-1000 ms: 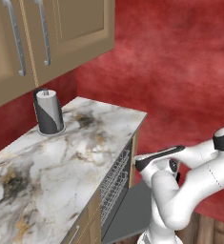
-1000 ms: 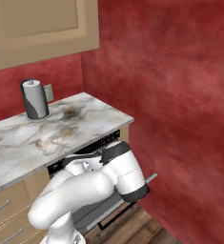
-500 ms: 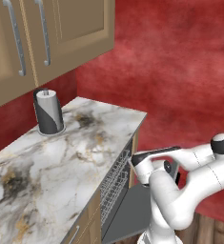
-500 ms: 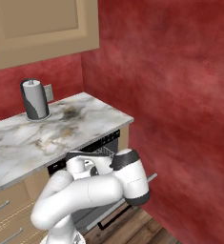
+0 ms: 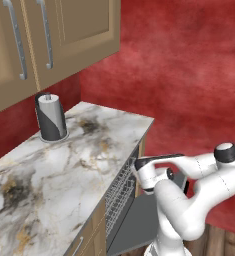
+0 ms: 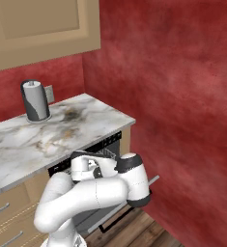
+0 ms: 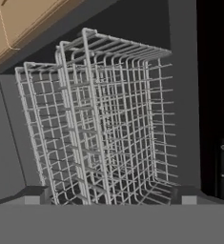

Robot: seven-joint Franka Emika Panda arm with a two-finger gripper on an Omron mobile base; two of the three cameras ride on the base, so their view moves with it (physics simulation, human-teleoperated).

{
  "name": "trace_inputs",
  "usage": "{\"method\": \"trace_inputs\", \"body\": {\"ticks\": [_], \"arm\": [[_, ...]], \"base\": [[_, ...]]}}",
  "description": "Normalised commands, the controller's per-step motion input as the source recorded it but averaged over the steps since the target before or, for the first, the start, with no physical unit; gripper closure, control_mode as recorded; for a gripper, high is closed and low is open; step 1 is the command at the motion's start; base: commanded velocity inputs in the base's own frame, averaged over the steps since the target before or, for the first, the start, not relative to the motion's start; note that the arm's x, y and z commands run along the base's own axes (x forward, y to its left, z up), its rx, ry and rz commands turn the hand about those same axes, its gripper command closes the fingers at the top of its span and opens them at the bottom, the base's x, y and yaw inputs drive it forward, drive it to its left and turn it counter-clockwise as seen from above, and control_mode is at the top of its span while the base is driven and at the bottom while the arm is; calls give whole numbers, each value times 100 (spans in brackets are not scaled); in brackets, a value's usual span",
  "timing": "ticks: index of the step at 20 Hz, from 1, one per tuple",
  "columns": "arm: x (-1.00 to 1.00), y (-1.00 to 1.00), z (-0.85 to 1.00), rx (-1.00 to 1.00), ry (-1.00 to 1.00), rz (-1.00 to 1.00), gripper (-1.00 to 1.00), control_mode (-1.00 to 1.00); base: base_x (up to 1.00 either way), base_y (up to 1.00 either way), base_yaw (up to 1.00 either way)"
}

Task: Open the dishwasher door and pull out the top rack.

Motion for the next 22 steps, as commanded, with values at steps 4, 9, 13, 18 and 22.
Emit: {"method": "trace_inputs", "body": {"ticks": [4,9,13,18,22], "arm": [[23,6,-34,0,0,0,-100,-100],[21,3,-31,0,0,0,-100,-100],[12,2,-20,0,0,1,-100,-100],[5,3,-4,0,-2,2,-100,-100],[2,0,0,0,-5,3,-100,-100]], "base": [[0,0,0],[0,0,0],[0,0,0],[0,0,0],[0,0,0]]}}
